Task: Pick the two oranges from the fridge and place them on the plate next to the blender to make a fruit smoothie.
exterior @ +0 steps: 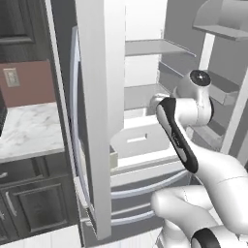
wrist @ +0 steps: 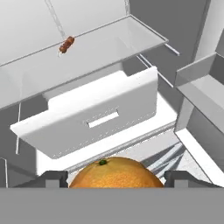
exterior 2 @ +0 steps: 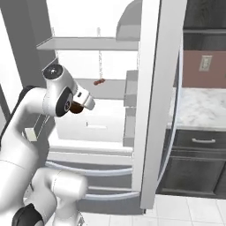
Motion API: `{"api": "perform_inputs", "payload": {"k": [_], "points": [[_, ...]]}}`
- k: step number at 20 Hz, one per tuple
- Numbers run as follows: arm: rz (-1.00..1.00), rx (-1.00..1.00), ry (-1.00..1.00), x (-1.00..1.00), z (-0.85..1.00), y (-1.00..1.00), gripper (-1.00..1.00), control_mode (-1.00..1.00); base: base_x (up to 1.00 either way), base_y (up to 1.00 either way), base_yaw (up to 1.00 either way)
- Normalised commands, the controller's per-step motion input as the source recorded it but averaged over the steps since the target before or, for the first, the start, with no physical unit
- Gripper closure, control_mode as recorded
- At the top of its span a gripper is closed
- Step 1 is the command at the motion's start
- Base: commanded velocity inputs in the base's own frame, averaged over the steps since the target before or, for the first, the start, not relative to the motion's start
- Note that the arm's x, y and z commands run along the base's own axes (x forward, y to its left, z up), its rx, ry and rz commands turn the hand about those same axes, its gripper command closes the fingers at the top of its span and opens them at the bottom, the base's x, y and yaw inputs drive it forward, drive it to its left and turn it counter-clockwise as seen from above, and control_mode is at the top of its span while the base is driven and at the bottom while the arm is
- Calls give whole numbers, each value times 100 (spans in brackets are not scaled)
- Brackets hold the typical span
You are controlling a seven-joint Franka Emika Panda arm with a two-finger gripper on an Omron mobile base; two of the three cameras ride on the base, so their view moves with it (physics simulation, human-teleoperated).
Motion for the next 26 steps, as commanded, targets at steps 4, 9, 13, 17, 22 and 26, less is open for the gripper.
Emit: {"api": "perform_inputs", "payload": {"k": [4, 9, 13, 17, 22, 26], "points": [[0, 0, 0, 0, 0, 0, 100, 100, -100, 0, 0], [0, 0, 0, 0, 0, 0, 100, 100, -100, 0, -2], [0, 0, 0, 0, 0, 0, 100, 100, -100, 0, -25], [0, 0, 0, 0, 0, 0, 100, 100, -100, 0, -45], [0, 0, 0, 0, 0, 0, 100, 100, -100, 0, -53], [0, 0, 0, 0, 0, 0, 100, 100, -90, -1, -67]]}}
